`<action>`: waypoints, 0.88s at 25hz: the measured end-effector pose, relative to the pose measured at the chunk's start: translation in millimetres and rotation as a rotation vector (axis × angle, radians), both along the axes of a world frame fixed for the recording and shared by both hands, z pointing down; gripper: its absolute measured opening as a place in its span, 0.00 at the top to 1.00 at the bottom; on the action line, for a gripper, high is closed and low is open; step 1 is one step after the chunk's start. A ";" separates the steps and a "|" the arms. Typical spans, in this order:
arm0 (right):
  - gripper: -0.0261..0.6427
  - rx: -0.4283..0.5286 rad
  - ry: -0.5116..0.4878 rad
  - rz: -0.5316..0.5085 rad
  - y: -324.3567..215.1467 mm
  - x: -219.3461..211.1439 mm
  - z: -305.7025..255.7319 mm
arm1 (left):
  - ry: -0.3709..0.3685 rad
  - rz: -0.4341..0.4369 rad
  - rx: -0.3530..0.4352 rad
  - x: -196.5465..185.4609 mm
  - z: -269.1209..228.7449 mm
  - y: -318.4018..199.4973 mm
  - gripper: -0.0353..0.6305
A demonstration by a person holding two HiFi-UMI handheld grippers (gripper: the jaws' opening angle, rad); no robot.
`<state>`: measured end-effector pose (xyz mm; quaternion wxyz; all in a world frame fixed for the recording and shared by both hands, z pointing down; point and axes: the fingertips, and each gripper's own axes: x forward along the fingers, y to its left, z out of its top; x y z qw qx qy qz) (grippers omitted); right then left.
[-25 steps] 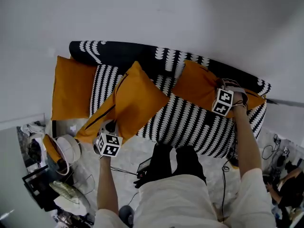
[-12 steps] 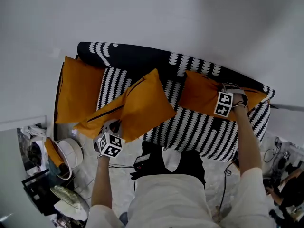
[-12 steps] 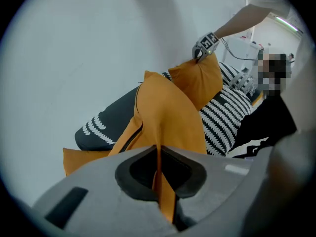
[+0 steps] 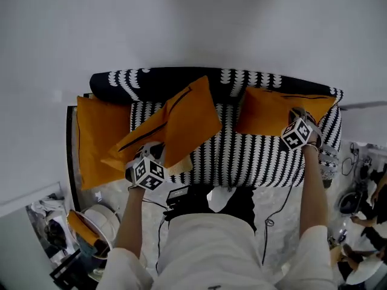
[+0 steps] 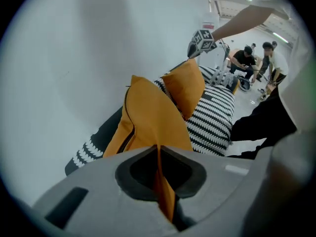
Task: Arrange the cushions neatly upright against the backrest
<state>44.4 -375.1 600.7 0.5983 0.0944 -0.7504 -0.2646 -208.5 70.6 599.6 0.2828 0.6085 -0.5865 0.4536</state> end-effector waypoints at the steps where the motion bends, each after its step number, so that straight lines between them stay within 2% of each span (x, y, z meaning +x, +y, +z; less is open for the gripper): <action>1: 0.89 -0.012 -0.035 0.036 10.8 1.7 -6.6 | -0.008 0.028 0.007 -6.4 -1.0 -2.3 0.92; 6: 0.90 -0.118 -0.231 0.180 77.7 -1.2 -34.8 | -0.029 0.115 0.043 -36.3 -4.8 -13.1 0.92; 9: 0.90 -0.178 -0.304 0.226 118.0 -1.1 -46.2 | -0.042 0.141 0.063 -54.8 -5.4 -25.0 0.92; 16: 0.90 -0.321 -0.396 0.334 202.3 15.2 -49.8 | -0.081 0.249 0.099 -73.4 -2.0 -50.7 0.92; 22: 0.90 -0.398 -0.405 0.451 243.3 25.8 -37.9 | -0.067 0.320 0.111 -80.2 19.2 -65.9 0.92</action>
